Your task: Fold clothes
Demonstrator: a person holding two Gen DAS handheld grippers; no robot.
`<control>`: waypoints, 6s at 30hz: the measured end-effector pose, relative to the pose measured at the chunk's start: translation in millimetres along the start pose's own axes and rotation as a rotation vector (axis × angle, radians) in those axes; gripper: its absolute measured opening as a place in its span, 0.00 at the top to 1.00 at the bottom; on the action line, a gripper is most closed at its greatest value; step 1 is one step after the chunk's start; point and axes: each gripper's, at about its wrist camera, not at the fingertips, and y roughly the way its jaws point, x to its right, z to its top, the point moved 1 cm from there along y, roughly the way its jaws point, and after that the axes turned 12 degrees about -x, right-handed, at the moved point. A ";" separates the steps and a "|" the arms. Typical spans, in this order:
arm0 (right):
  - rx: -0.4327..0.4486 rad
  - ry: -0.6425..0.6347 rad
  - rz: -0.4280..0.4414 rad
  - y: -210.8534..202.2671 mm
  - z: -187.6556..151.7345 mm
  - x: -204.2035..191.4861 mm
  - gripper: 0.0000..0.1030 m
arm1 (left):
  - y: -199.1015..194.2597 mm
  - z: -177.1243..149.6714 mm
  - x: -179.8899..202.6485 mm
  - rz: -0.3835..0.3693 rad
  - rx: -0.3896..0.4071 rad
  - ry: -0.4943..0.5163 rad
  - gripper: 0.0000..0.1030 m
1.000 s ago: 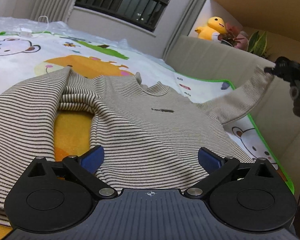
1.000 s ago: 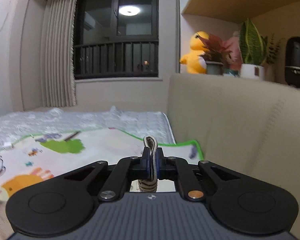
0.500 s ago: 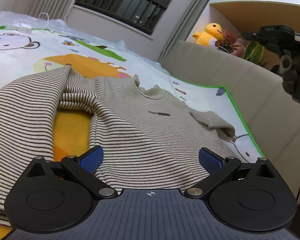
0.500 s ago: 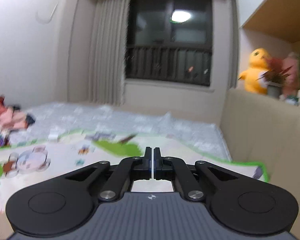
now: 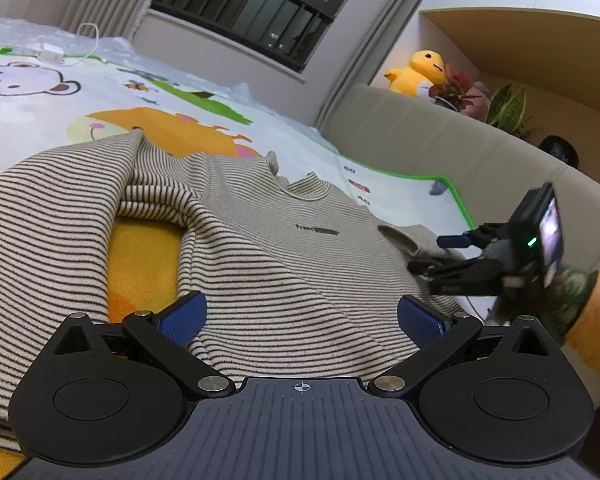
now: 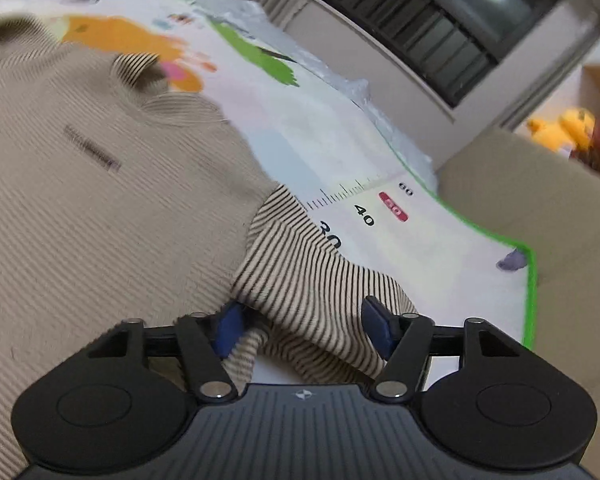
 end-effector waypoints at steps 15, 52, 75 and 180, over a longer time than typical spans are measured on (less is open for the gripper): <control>0.325 0.335 0.500 -106.2 91.6 1.0 0.93 | 0.2 -0.6 -1.5 -0.013 0.004 -0.009 0.00; 0.152 0.655 0.580 -11.2 -60.1 -2.3 0.46 | -76.2 -13.7 36.8 0.403 -0.117 0.495 0.00; 0.272 0.363 1.032 -167.7 -9.3 -151.6 0.47 | -98.1 47.4 3.4 0.530 -0.048 0.340 0.90; 0.168 0.417 0.438 5.7 -7.0 -18.2 0.00 | 85.7 59.9 35.2 0.270 -0.037 0.186 0.00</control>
